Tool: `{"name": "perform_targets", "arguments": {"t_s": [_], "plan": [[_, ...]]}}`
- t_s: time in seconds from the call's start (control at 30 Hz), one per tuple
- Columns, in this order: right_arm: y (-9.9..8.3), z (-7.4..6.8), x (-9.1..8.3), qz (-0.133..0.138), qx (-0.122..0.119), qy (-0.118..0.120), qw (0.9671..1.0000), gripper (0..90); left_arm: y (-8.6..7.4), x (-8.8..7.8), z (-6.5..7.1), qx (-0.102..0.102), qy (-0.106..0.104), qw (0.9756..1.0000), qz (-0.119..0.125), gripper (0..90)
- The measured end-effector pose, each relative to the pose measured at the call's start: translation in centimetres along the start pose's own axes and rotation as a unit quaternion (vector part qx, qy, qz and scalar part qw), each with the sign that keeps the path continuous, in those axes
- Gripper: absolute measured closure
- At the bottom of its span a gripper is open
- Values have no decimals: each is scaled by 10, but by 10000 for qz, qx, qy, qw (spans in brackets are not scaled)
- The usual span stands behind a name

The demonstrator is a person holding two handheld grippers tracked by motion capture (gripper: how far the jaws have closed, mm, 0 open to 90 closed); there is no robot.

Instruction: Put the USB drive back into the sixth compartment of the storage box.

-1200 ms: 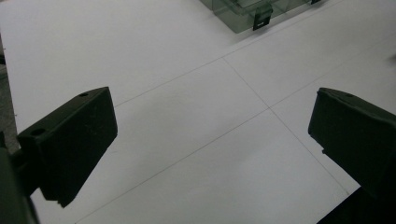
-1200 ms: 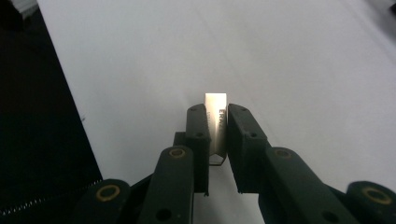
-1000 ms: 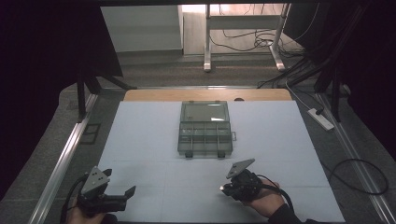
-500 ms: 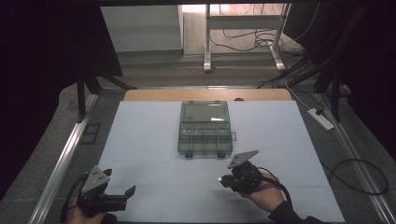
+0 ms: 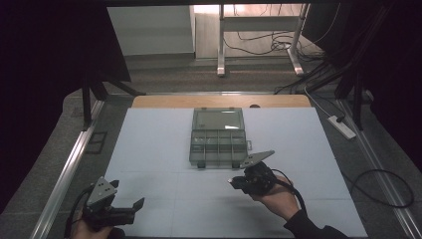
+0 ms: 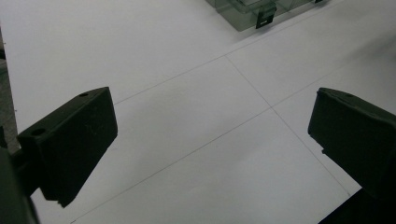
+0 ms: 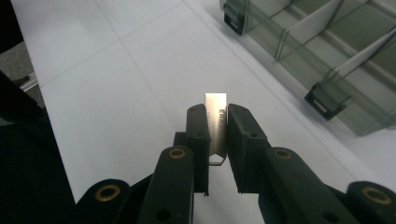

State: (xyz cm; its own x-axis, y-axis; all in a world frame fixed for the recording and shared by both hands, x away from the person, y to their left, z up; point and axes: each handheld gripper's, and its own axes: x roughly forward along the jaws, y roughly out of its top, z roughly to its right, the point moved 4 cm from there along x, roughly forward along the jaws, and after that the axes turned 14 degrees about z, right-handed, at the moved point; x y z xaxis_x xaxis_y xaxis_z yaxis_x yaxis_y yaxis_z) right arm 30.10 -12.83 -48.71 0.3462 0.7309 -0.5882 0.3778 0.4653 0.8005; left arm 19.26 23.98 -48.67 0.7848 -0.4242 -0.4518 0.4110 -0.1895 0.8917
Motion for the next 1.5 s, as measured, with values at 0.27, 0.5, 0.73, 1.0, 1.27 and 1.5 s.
{"name": "perform_targets", "arguments": {"t_s": [0.27, 0.5, 0.73, 1.0, 1.27, 1.5], "plan": [[11, 2, 10, 94, -62, -17, 9999, 790, 0, 0, -1, -42, -10, 10000, 17, 16], [20, 4, 20, 131, -116, -99, 9998, 790, 0, 0, -1, -51, -15, 10000, 24, 16], [29, 9, 30, 225, -126, -164, 9995, 789, 0, 0, -1, -48, -21, 10000, 25, 16], [37, 17, 42, 311, -132, -248, 9991, 790, 0, 0, -1, -39, -24, 10000, 23, 16], [45, 26, 53, 402, -58, -321, 9987, 790, 0, -1, -2, -55, -32, 10000, 30, 16], [50, 34, 62, 425, -3, -361, 9984, 789, 0, -1, -2, -70, -23, 10000, 26, 16]]}}
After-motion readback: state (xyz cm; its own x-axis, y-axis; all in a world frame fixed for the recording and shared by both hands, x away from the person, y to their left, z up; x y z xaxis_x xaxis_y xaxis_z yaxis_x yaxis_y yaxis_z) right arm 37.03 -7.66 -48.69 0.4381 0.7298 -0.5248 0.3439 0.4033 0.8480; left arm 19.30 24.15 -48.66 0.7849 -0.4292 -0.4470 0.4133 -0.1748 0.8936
